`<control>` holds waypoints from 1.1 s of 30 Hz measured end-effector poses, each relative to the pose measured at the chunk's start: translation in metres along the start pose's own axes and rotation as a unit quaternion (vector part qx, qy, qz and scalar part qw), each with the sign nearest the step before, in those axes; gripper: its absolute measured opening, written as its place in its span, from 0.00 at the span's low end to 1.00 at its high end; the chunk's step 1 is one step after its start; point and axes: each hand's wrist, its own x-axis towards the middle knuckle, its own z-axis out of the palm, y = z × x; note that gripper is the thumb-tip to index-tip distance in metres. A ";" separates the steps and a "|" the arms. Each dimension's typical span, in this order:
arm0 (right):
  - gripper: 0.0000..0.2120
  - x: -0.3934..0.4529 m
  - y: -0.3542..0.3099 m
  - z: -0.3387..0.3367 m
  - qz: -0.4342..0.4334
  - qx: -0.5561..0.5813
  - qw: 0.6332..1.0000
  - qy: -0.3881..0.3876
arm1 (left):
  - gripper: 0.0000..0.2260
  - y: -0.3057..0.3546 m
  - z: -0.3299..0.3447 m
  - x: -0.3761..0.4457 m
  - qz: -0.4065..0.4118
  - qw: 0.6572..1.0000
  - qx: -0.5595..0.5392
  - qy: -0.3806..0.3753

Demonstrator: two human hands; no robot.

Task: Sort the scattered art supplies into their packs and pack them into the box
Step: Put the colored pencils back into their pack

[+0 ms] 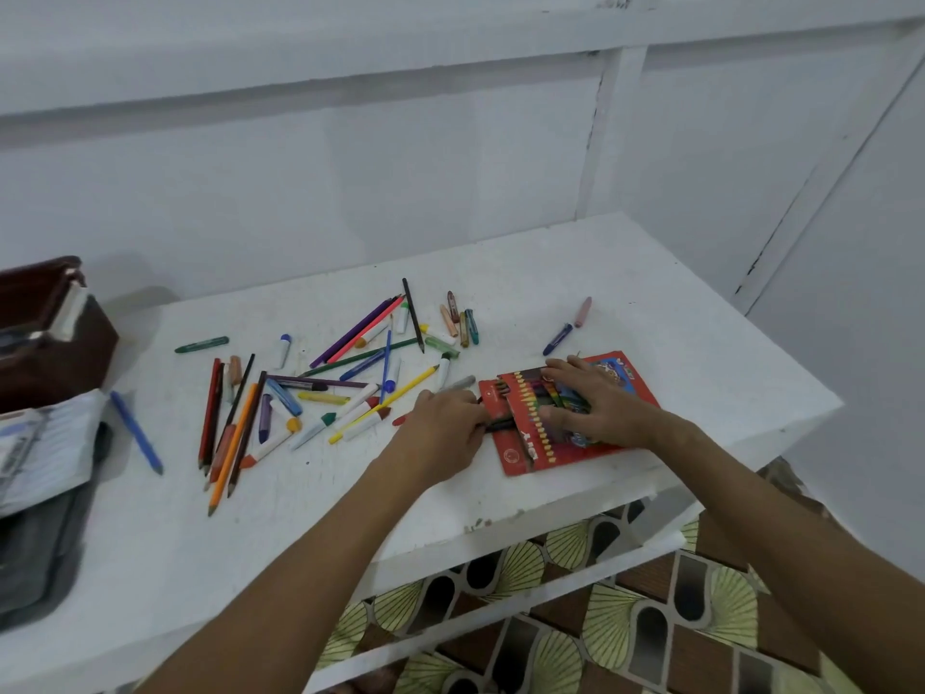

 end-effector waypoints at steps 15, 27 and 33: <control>0.24 0.004 0.011 0.014 -0.036 -0.072 0.992 0.101 | 0.13 -0.003 0.007 0.002 -0.064 0.997 -0.037 -0.015; 0.26 0.006 0.013 0.017 -0.048 -0.105 0.988 0.100 | 0.13 0.007 0.011 0.033 -0.110 0.991 -0.077 -0.008; 0.24 0.005 0.012 0.014 -0.045 -0.083 0.991 0.098 | 0.16 0.003 0.005 0.037 -0.094 0.989 -0.113 -0.029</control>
